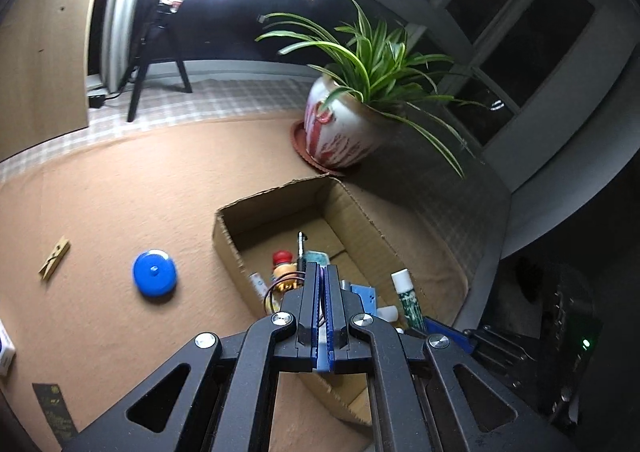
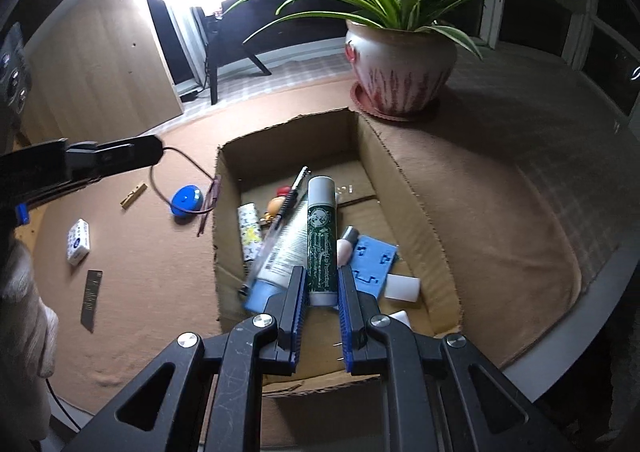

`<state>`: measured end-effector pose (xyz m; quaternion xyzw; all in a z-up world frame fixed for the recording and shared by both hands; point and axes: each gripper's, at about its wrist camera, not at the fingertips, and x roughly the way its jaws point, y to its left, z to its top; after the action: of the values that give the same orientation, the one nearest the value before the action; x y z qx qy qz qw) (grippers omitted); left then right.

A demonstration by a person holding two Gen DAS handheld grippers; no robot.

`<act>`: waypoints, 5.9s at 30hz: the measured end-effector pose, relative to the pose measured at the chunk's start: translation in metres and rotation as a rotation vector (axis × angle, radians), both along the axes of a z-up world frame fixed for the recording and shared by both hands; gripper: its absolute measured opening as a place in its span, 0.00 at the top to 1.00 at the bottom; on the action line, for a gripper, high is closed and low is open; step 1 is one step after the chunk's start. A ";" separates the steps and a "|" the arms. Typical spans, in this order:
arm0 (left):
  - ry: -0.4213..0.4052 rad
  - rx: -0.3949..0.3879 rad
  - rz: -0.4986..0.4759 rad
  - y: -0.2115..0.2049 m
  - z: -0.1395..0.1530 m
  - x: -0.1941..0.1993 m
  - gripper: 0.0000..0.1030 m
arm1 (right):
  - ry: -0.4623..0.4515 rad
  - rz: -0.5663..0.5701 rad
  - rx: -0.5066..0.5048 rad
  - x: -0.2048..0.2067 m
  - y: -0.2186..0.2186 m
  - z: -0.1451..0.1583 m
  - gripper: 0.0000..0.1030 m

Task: Organize objects
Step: 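Carry the glue stick and cord to the box and release both, then move both tools back toward the blue tape measure and clothespin, then grasp the blue tape measure with the right tool while the left tool grasps the wooden clothespin, then carry the tape measure and clothespin to the box and release both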

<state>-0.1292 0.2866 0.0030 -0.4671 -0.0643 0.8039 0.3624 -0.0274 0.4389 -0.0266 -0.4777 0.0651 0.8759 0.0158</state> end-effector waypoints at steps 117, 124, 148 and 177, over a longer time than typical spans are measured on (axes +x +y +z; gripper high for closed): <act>-0.186 -0.239 0.340 -0.200 -0.148 -0.070 0.87 | -0.295 0.364 0.044 -0.132 -0.192 -0.097 0.55; -0.154 -0.202 0.312 -0.189 -0.122 -0.053 0.87 | -0.238 0.316 -0.039 -0.096 -0.162 -0.075 0.55; -0.031 -0.099 0.048 -0.021 -0.047 -0.028 0.87 | -0.021 0.045 -0.010 -0.011 -0.020 0.008 0.55; -0.032 -0.164 0.103 -0.024 -0.050 -0.029 0.42 | 0.044 0.061 -0.006 -0.008 -0.030 0.002 0.34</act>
<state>-0.1579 0.2623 -0.0474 -0.5043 -0.0280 0.8165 0.2798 -0.0358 0.4085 -0.0242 -0.4602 0.0534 0.8861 -0.0137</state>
